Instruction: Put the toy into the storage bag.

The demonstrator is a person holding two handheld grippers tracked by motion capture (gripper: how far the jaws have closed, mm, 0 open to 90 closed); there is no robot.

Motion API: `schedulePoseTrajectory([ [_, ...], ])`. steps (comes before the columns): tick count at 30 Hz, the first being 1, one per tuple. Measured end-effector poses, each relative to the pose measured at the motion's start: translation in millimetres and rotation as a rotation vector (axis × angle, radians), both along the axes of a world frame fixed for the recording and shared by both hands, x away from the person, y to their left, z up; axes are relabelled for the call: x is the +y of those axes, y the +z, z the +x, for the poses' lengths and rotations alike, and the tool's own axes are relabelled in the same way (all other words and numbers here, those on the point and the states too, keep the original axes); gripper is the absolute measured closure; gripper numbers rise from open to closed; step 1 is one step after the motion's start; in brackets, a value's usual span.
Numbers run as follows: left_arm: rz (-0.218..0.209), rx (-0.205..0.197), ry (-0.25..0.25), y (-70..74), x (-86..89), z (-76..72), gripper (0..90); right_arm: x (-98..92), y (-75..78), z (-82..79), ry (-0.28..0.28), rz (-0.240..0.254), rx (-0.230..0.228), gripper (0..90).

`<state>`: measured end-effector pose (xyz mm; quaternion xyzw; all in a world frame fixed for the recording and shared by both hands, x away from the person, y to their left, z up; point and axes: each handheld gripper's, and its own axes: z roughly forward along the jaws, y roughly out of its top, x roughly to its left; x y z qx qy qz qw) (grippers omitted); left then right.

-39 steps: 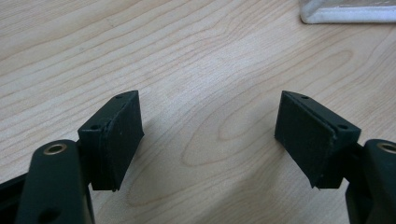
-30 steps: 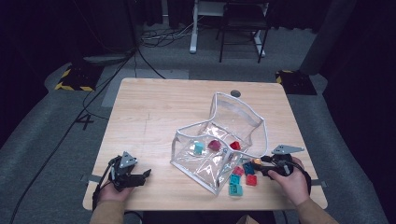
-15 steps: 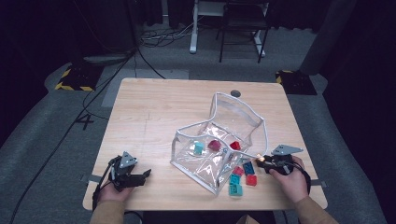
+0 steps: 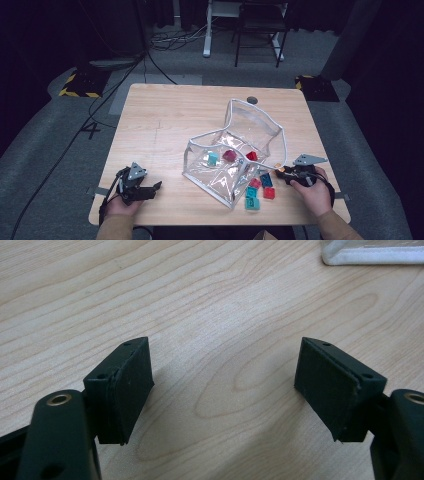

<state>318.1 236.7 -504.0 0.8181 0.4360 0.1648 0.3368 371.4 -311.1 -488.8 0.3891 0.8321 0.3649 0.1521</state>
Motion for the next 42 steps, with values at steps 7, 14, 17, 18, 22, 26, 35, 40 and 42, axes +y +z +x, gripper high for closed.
schedulePoseTrajectory([
  [7,0.000,0.001,0.001,0.0,0.0,-0.1,23.6,-5.8,14.5,-2.4,-0.004,0.014,-0.014,66.5],
  [14,0.000,0.000,0.000,0.0,0.0,0.0,23.6,-14.2,31.9,-5.8,-0.019,0.048,-0.025,66.6],
  [17,0.000,0.000,0.000,0.0,0.0,0.0,23.6,-17.4,39.8,-6.8,-0.024,0.064,-0.029,66.5],
  [18,0.000,0.000,0.000,0.0,0.0,0.0,23.6,-18.6,42.8,-7.1,-0.027,0.068,-0.032,66.5],
  [22,0.000,0.000,0.000,0.0,0.0,0.0,23.5,-22.7,56.2,-9.0,-0.036,0.082,-0.040,66.5],
  [26,0.001,0.000,0.000,0.0,0.0,0.0,23.6,-26.6,69.7,-10.9,-0.043,0.109,-0.047,66.6],
  [35,0.000,0.000,0.000,0.0,0.0,0.0,23.6,-35.0,98.3,-12.8,-0.056,0.144,-0.069,66.6],
  [40,0.000,0.000,0.000,0.0,0.0,0.0,23.6,-38.1,115.3,-13.3,-0.061,0.152,-0.084,66.6],
  [42,0.000,0.000,0.000,0.0,0.0,0.0,23.6,-38.5,121.1,-13.1,-0.062,0.150,-0.089,66.6],
])
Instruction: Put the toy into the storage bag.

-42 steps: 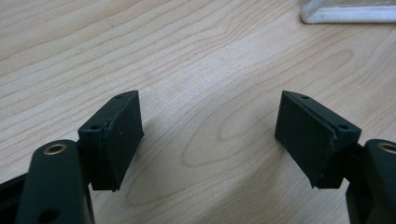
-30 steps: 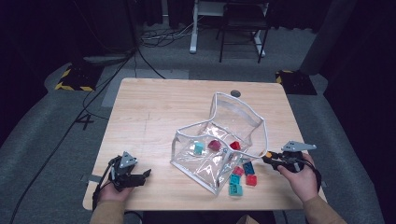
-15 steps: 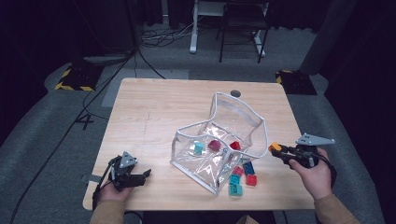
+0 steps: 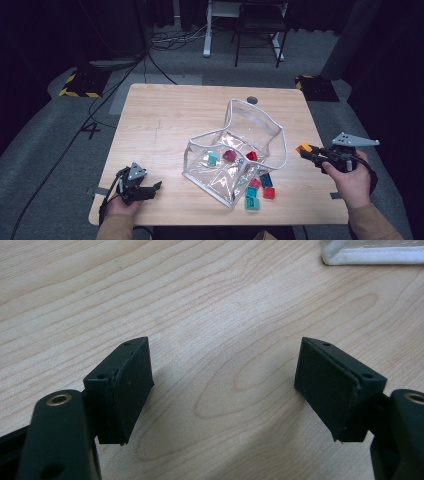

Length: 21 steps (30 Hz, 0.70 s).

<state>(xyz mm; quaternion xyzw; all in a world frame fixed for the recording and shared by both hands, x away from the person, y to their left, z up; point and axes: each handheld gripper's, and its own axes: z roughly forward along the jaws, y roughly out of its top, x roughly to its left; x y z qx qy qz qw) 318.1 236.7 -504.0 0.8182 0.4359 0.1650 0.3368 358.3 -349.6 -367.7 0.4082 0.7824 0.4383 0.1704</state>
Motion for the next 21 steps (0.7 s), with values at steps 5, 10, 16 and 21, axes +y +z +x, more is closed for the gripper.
schedulePoseTrajectory([
  [5,0.000,0.001,0.001,0.0,0.0,-0.1,23.6,0.3,18.1,2.7,0.008,0.001,-0.008,66.6],
  [10,0.000,0.001,0.001,0.0,0.0,0.0,23.6,3.8,36.6,6.7,0.018,0.008,-0.029,66.7],
  [16,0.000,0.001,0.000,0.0,0.0,0.0,23.5,11.6,56.0,10.3,0.035,0.018,-0.052,66.7],
  [21,0.001,0.000,0.001,0.0,0.1,0.0,23.6,23.1,68.2,14.3,0.059,0.019,-0.063,66.7],
])
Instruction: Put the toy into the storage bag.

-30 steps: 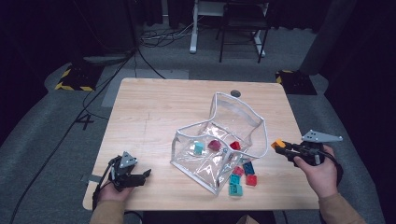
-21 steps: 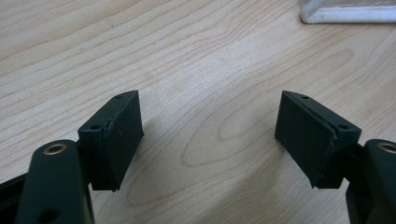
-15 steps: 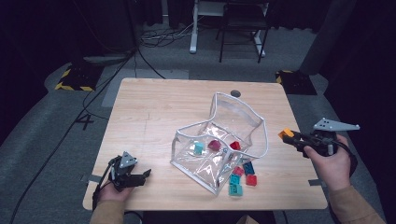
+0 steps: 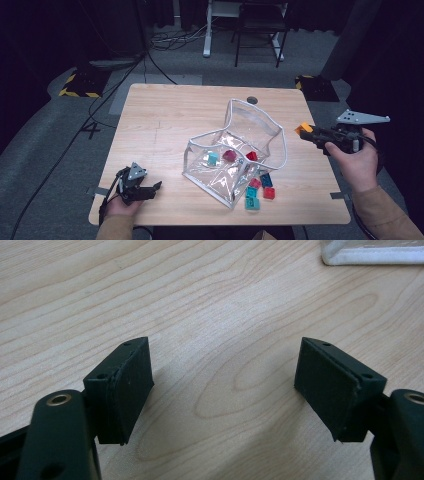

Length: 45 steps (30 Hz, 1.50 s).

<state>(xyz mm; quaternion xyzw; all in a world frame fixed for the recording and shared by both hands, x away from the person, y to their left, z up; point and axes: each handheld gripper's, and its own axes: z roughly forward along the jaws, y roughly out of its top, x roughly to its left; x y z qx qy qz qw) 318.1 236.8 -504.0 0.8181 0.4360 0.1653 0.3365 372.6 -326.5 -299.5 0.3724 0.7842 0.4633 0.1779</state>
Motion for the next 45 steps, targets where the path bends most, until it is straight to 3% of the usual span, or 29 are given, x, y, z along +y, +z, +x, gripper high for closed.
schedulePoseTrajectory([
  [12,-0.001,-0.001,0.001,-0.2,0.3,-0.4,23.5,34.8,18.8,19.8,0.057,-0.015,0.005,66.6],
  [26,-0.003,0.002,0.003,-0.1,0.6,-0.6,23.3,79.0,21.6,38.7,0.113,-0.015,0.022,66.6],
  [34,-0.005,0.002,0.002,-0.2,0.7,-0.3,23.2,108.8,9.5,54.8,0.108,0.020,0.076,66.6],
  [45,-0.005,0.002,0.000,-0.2,0.7,-0.3,22.9,148.4,-19.9,74.7,0.130,-0.019,0.155,66.6],
])
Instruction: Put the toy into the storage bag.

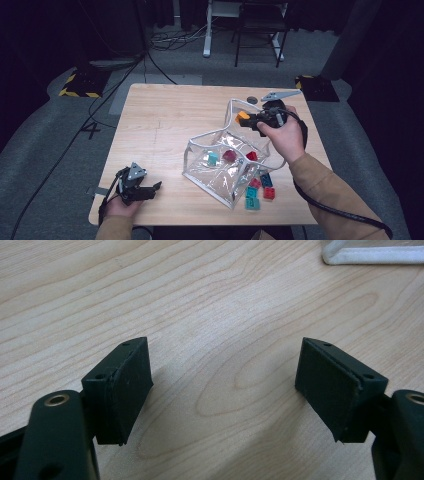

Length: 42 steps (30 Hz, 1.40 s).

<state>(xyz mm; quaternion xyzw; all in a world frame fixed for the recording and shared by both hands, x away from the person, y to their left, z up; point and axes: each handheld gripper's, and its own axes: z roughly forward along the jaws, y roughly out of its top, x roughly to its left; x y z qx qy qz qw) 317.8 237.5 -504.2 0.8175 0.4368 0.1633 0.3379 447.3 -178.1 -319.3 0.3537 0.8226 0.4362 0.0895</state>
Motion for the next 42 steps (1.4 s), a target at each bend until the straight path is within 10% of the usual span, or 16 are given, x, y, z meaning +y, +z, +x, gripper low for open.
schedulePoseTrajectory([
  [27,0.001,0.000,-0.002,0.0,0.2,0.1,22.8,29.0,-50.3,11.1,0.019,-0.177,0.211,61.6],
  [33,0.001,0.000,-0.002,0.0,0.2,0.1,22.7,28.3,-48.9,8.5,0.011,-0.159,0.179,42.8],
  [42,-0.001,0.001,-0.003,0.0,0.2,0.6,22.7,17.4,-21.7,-3.8,0.019,-0.076,0.097,42.9],
])
